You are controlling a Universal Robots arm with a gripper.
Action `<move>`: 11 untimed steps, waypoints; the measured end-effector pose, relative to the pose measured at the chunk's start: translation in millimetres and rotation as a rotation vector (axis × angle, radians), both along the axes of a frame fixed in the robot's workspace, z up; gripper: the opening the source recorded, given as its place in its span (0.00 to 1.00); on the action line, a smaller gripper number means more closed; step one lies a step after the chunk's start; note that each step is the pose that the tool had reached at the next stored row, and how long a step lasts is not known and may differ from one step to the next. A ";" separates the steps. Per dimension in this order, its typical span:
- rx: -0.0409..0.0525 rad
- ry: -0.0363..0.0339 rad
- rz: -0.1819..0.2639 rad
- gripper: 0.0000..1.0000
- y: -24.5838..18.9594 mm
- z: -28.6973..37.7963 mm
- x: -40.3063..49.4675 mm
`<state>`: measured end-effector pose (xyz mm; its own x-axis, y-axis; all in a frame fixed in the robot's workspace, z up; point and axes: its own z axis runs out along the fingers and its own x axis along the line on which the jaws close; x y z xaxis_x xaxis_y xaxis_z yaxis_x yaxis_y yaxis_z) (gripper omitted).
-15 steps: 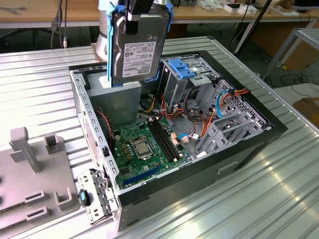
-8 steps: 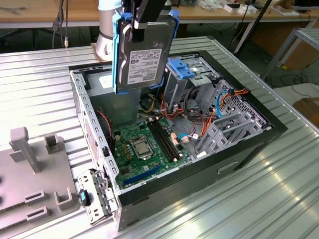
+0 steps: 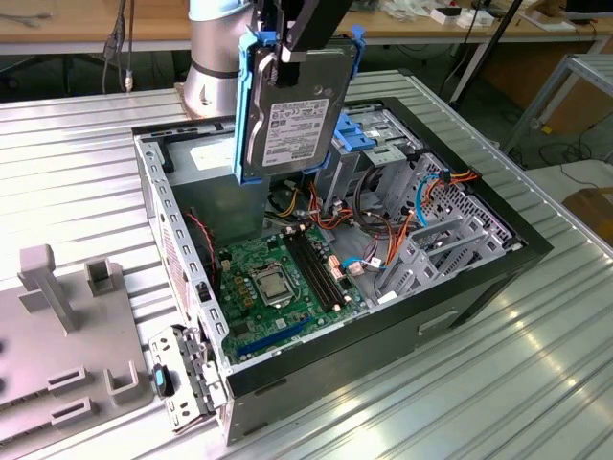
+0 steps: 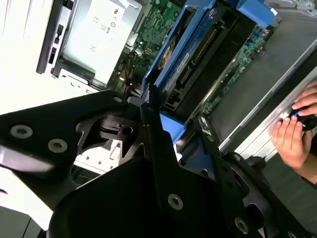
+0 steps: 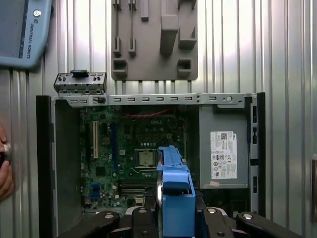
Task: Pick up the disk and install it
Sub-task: 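Pick up the disk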
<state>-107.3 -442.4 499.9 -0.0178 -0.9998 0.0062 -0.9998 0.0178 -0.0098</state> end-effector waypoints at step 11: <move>0.0028 0.0001 -0.001 0.37 -24.6 -0.1 12.6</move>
<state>-94.6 -467.0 499.8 -0.0184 -0.9998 0.0034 -0.9998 0.0183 -0.0097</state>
